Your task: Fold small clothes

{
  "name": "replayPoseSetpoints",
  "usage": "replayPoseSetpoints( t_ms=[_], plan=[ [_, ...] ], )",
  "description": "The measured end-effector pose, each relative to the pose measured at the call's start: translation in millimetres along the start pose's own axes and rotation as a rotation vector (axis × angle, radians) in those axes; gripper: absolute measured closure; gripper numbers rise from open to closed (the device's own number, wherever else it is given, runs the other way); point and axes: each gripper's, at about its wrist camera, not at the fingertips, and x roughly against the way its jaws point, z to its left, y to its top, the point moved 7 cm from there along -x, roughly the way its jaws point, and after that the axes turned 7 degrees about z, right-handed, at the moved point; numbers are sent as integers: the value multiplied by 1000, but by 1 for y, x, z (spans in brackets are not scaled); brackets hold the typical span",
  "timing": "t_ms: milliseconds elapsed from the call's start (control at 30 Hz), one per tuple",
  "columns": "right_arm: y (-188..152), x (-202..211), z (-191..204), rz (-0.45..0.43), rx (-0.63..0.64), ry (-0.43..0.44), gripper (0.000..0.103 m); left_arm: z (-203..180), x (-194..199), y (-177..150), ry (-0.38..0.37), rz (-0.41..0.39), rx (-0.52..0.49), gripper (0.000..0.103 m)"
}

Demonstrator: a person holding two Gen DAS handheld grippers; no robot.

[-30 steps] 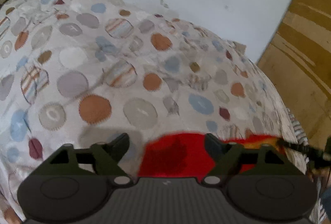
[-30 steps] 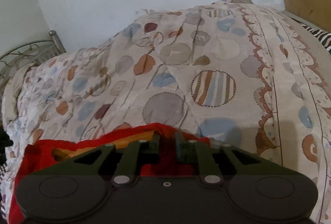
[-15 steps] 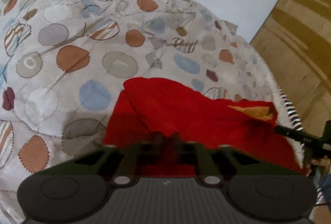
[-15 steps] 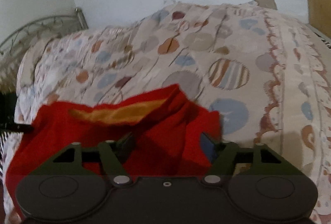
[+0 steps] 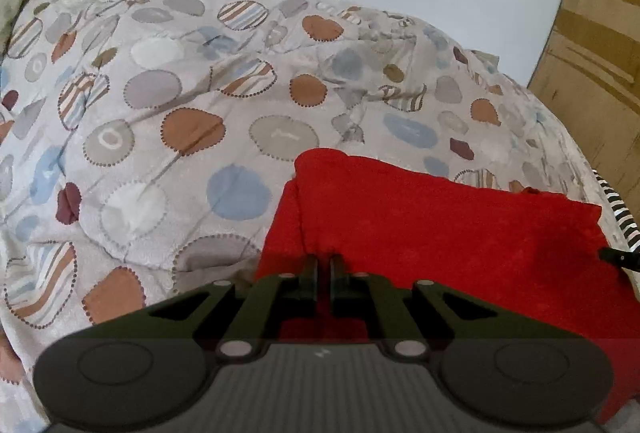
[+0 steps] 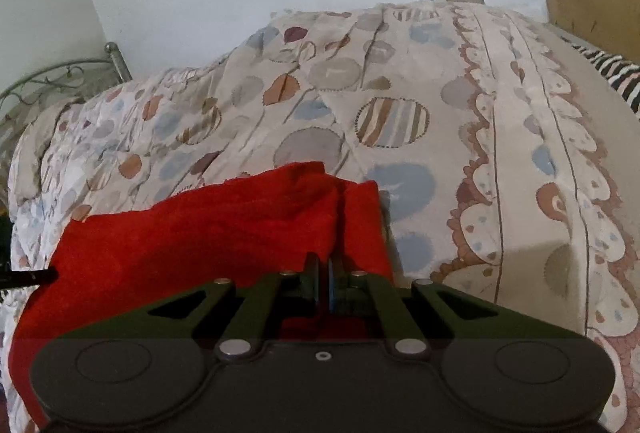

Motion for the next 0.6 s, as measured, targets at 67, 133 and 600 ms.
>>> replayPoseSetpoints(
  t_ms=[67, 133, 600],
  plan=[
    [-1, -1, 1, 10, 6, -5, 99, -1, 6, 0, -6, 3, 12, 92],
    [-1, 1, 1, 15, 2, -11, 94, -3, 13, -2, -11, 5, 20, 70],
    [-41, 70, 36, -58, 83, -87, 8, -8, 75, -50, 125, -45, 106, 1]
  ],
)
